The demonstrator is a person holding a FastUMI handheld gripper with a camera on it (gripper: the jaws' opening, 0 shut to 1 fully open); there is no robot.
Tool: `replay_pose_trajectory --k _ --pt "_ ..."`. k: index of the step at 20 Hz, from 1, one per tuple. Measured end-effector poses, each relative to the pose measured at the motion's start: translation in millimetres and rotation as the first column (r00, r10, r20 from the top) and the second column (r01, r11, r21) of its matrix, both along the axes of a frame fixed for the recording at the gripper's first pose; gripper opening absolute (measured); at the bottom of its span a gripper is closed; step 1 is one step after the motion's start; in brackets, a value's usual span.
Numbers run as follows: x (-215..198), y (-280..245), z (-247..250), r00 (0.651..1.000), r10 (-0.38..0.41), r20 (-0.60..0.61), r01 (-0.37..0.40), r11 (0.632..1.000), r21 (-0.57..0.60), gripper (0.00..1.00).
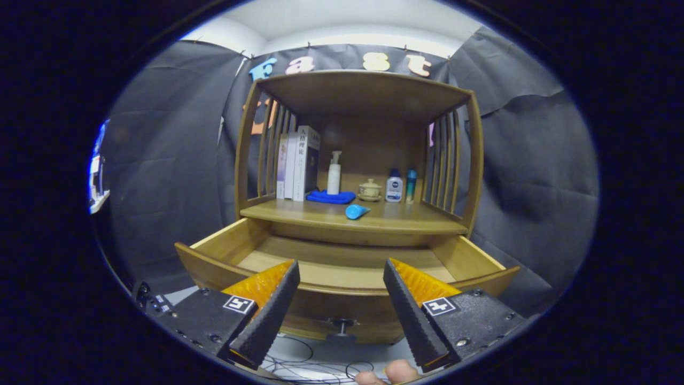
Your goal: Pull open the drawer, take out the items inside it, and place them on the countertop above the cabinet.
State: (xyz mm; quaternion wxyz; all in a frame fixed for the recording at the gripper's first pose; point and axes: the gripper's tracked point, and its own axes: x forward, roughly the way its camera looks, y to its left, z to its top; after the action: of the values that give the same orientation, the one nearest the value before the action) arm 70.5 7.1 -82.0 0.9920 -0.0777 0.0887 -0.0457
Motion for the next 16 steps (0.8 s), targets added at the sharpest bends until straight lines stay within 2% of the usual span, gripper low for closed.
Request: replay_pose_trajectory --k 3,6,11,16 --pt "-9.2 -2.6 -12.6 0.999 -0.02 0.026 0.02 1.0 -0.014 0.99" --pt "-19.6 -4.6 -38.7 1.0 -0.03 -0.008 0.031 0.999 0.009 0.99" --pt "-16.0 -12.4 -75.6 0.997 -0.041 -0.07 0.043 0.999 0.03 0.99" --pt "1.5 -15.4 -88.7 0.992 -0.072 -0.102 0.077 0.996 0.049 0.99"
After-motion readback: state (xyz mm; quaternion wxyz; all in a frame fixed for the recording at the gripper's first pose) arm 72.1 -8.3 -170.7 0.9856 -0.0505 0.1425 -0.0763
